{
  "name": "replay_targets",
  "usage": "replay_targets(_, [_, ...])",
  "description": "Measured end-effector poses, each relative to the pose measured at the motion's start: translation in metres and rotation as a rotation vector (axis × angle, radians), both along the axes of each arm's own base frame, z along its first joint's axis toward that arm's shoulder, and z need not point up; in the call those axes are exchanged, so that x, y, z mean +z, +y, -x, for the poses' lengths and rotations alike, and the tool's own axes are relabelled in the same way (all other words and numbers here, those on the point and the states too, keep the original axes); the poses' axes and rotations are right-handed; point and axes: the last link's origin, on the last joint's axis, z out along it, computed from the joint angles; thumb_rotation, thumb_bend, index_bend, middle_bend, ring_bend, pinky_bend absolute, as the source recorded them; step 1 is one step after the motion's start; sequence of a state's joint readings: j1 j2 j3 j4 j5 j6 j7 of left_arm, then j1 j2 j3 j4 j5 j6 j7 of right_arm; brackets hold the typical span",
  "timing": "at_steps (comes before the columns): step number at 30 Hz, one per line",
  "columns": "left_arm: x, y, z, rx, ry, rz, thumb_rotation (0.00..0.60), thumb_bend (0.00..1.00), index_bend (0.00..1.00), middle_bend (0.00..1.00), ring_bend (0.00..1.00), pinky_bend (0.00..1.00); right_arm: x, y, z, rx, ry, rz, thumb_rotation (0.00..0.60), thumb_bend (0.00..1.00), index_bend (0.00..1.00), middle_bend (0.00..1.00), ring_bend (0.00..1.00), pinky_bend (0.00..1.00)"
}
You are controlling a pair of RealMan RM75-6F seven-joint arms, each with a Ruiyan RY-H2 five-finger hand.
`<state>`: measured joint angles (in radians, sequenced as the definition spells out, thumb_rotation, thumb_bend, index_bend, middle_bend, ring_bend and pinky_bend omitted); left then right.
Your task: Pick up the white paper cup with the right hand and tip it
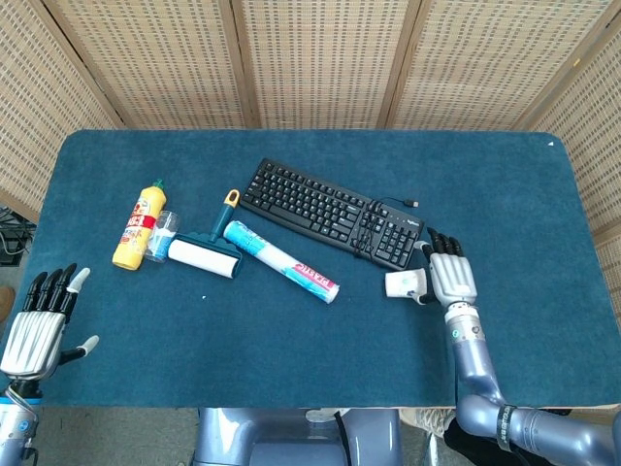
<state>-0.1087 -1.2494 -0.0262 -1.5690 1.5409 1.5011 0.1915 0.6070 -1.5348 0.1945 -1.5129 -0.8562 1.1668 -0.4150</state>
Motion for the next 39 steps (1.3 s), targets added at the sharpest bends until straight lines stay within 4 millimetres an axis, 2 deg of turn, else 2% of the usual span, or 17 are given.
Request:
replay_targets(9, [0.0,0.0,0.001,0.011,-0.002,0.005,0.6,0.17,0.0,0.0,0.0,0.0,-0.021,0.01,-0.022,0.084,0.14,0.0,0.6,0.24,0.33,0.0,0.0,0.0])
replay_targets(15, [0.002,0.001,0.002,0.02,-0.014,0.009,0.6,0.17,0.0,0.0,0.0,0.0,-0.038,0.013,-0.039,0.108,0.223,-0.011,0.6,0.23,0.34,0.0,0.0,0.0])
replay_targets(22, [0.003,0.001,0.003,0.024,-0.022,0.011,0.6,0.17,0.0,0.0,0.0,0.0,-0.055,0.017,-0.051,0.064,0.304,-0.028,0.6,0.23,0.34,0.0,0.0,0.0])
replay_targets(32, [0.003,0.001,0.002,0.02,-0.019,0.016,0.6,0.17,0.0,0.0,0.0,0.0,-0.06,0.016,-0.054,-0.037,0.356,-0.027,0.6,0.23,0.33,0.0,0.0,0.0])
replay_targets(39, [0.001,0.0,0.001,0.018,-0.016,0.02,0.6,0.17,0.0,0.0,0.0,0.0,-0.059,0.017,-0.055,-0.064,0.384,-0.021,0.6,0.23,0.36,0.0,0.0,0.0])
